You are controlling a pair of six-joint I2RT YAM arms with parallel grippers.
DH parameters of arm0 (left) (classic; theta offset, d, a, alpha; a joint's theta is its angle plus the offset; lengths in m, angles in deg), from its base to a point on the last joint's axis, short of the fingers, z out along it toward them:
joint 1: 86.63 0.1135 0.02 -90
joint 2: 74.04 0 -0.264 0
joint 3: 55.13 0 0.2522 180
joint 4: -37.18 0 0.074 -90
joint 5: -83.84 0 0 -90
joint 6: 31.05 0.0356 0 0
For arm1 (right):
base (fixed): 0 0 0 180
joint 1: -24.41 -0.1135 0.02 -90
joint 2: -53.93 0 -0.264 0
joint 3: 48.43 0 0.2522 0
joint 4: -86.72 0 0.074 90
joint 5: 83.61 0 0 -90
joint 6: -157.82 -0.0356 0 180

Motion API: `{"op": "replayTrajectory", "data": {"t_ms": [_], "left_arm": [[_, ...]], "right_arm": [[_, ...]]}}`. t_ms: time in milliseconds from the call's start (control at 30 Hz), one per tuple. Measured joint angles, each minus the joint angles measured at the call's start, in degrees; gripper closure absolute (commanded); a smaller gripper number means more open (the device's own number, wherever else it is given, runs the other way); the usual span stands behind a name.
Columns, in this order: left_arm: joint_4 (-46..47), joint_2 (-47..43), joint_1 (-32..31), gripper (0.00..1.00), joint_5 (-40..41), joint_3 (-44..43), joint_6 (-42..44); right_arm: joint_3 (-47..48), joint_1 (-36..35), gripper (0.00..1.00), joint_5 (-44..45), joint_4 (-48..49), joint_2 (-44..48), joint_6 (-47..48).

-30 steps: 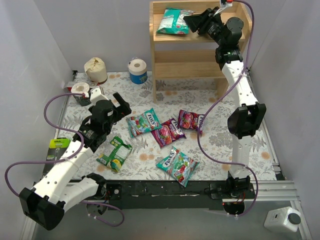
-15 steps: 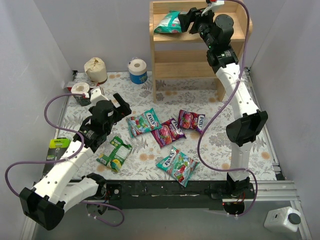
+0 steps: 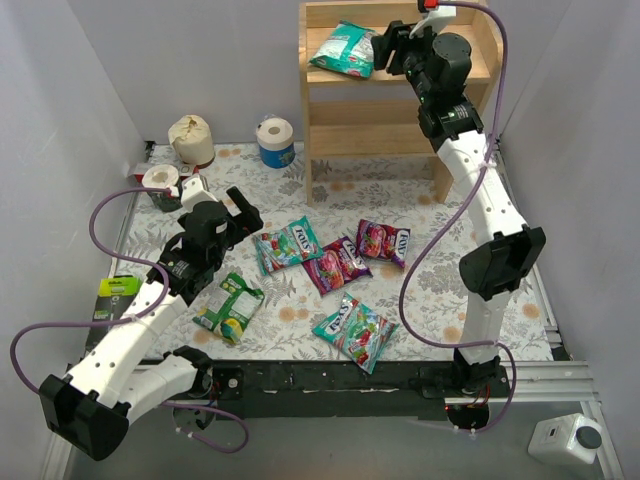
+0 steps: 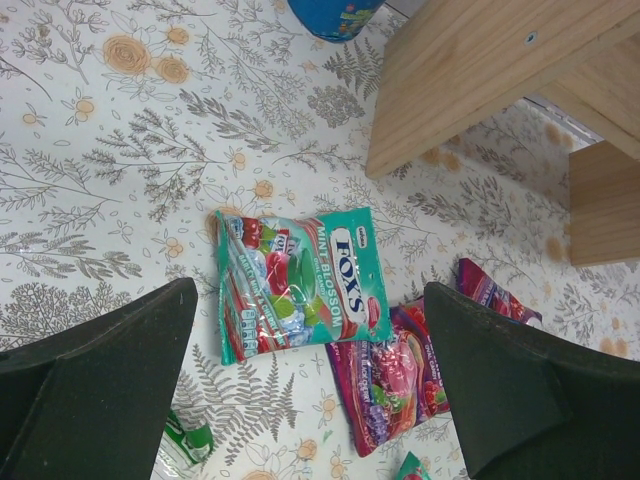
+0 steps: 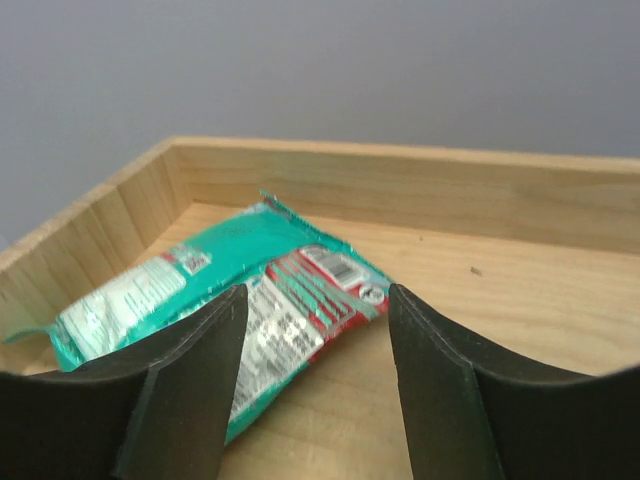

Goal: Place and organize the candy bags onto the shelf

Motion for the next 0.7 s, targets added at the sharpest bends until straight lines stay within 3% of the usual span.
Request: {"op": "replayTrajectory", "data": {"t_ms": [167,700], "left_arm": [[0.00,-0.02,0.00,0.02,-0.02,0.00,-0.17],[0.00,-0.02,0.00,0.02,-0.15,0.02,-0.46]], "right_arm": [[-8.68,-0.70,0.37,0.66,-3.69,5.44,-2.19],[-13.77,-4.74,0.30,1.16,-8.41,20.41,-5.27]]}}
